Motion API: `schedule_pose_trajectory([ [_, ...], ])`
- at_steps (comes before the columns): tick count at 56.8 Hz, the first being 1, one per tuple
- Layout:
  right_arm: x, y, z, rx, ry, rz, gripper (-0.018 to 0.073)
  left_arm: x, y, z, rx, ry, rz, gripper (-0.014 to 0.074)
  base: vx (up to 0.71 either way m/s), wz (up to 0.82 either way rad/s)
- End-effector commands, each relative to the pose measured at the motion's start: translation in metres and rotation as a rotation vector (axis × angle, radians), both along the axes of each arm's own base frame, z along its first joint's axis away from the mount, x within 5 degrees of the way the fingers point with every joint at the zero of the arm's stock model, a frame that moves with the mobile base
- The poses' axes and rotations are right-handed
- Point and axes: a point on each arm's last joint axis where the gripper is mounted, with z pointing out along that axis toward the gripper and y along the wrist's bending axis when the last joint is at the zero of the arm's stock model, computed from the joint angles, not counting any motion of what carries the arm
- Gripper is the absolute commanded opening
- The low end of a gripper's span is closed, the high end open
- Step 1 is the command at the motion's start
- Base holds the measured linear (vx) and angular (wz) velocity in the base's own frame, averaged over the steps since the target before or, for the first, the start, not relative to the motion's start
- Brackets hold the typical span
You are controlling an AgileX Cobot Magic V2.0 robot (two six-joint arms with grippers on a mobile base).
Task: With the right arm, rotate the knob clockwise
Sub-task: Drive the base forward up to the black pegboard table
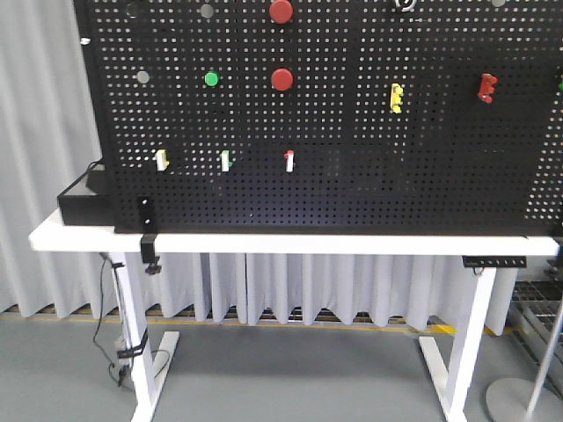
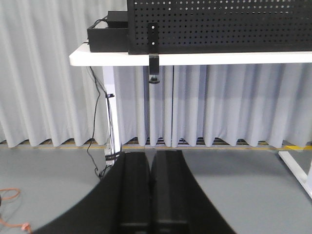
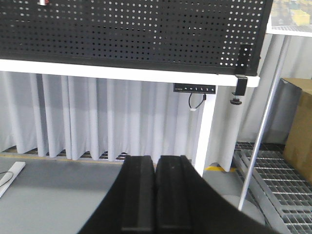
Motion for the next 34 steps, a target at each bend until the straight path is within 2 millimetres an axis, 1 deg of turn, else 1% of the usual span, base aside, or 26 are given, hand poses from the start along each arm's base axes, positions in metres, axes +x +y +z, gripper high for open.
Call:
schedule_pose_trajectory([
  [1,0.0,-0.0002,0.0049,-0.02,-0.084,-0.002,-0.0008,0.0008,-0.0002,-0.001,-0.008,-0.064,-0.003,-0.0006,0.36,-0.05],
  [34,0.0,-0.0002,0.0049,-0.02,-0.084,-0.002,-0.0008,0.0008,-0.0002,-0.001,-0.008,-0.064,-0.003,-0.0006,0.31,-0.02],
])
